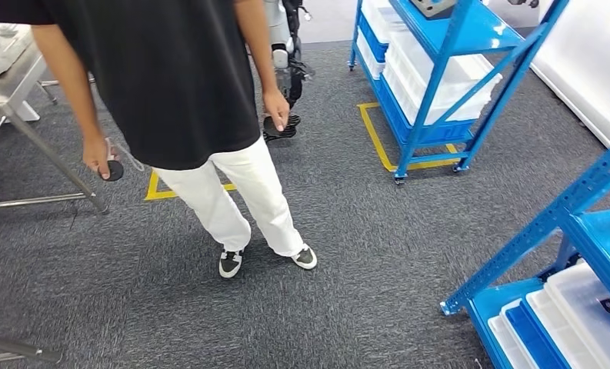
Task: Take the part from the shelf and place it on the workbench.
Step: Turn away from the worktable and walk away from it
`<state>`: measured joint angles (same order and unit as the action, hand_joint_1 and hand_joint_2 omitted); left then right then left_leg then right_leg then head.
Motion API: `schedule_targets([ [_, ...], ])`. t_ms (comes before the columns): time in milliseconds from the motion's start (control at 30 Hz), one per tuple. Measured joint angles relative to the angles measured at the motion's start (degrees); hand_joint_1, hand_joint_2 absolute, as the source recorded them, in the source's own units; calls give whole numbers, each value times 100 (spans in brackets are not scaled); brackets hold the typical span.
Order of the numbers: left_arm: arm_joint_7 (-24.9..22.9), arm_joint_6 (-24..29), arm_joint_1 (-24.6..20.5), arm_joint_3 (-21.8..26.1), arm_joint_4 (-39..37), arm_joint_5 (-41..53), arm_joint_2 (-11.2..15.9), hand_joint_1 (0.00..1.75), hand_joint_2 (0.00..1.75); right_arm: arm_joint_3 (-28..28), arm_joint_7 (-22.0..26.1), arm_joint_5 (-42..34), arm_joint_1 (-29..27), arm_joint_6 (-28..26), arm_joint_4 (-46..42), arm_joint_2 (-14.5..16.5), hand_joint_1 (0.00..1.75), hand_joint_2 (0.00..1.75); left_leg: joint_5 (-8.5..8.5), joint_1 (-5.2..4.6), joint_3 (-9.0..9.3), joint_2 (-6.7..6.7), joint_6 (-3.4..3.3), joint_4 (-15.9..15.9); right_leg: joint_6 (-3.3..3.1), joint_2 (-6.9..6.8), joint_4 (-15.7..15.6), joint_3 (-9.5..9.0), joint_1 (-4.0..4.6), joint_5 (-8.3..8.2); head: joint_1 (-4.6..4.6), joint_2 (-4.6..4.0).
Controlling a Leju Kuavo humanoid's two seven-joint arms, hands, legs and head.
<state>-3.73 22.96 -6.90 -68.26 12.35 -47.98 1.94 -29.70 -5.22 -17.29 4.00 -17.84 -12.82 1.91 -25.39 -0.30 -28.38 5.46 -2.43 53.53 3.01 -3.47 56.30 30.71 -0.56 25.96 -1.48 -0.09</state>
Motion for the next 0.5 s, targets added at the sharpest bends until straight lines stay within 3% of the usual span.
schedule_targets([
  [33,10,0,-4,0,0,1,2,0,0,0,9,-3,6,-1,0,1,0,0,-15,-15,12,49,32,8,-29,-52,-144,-68,11,-26,-6,0],
  [100,31,-1,-12,0,0,2,3,0,0,0,18,-13,5,-4,1,1,0,0,-29,-9,37,153,97,9,-108,58,-171,-51,33,-36,-18,0],
  [133,37,-1,-19,0,0,2,3,0,0,0,20,-18,0,-8,1,-1,0,0,-59,10,42,140,135,37,-145,116,-175,-42,36,-48,-18,0],
  [200,44,-3,-27,-1,0,3,1,0,0,1,20,-26,6,-16,1,-3,0,0,-303,49,-93,-95,206,386,-218,236,-187,-24,20,-90,-25,0],
  [267,46,-6,-15,-2,0,3,2,0,0,1,24,-37,16,-19,1,1,0,0,-720,67,-455,-381,244,1190,-266,384,-184,11,11,-121,-34,0],
  [300,43,-7,-2,-2,0,3,3,0,0,0,28,-45,17,-18,1,4,0,0,-870,70,-636,-438,251,1582,-283,471,-182,26,11,-133,-35,0],
  [333,39,-8,12,-2,0,3,4,0,0,0,33,-52,12,-18,1,8,0,0,-916,73,-742,-463,253,1804,-292,566,-181,35,11,-143,-35,0],
  [367,34,-9,20,-2,0,4,5,0,0,0,37,-57,7,-19,1,9,0,0,-842,78,-738,-479,248,1782,-295,663,-181,39,10,-152,-35,0],
  [400,29,-10,21,-2,0,5,6,0,0,0,40,-62,3,-19,1,9,0,0,-663,85,-619,-513,239,1512,-291,757,-181,40,9,-162,-37,0],
  [500,8,-10,-5,-3,0,8,16,0,0,0,45,-66,4,-20,1,18,0,0,-106,86,-59,-868,171,243,-241,998,-174,53,13,-191,-37,0],
])
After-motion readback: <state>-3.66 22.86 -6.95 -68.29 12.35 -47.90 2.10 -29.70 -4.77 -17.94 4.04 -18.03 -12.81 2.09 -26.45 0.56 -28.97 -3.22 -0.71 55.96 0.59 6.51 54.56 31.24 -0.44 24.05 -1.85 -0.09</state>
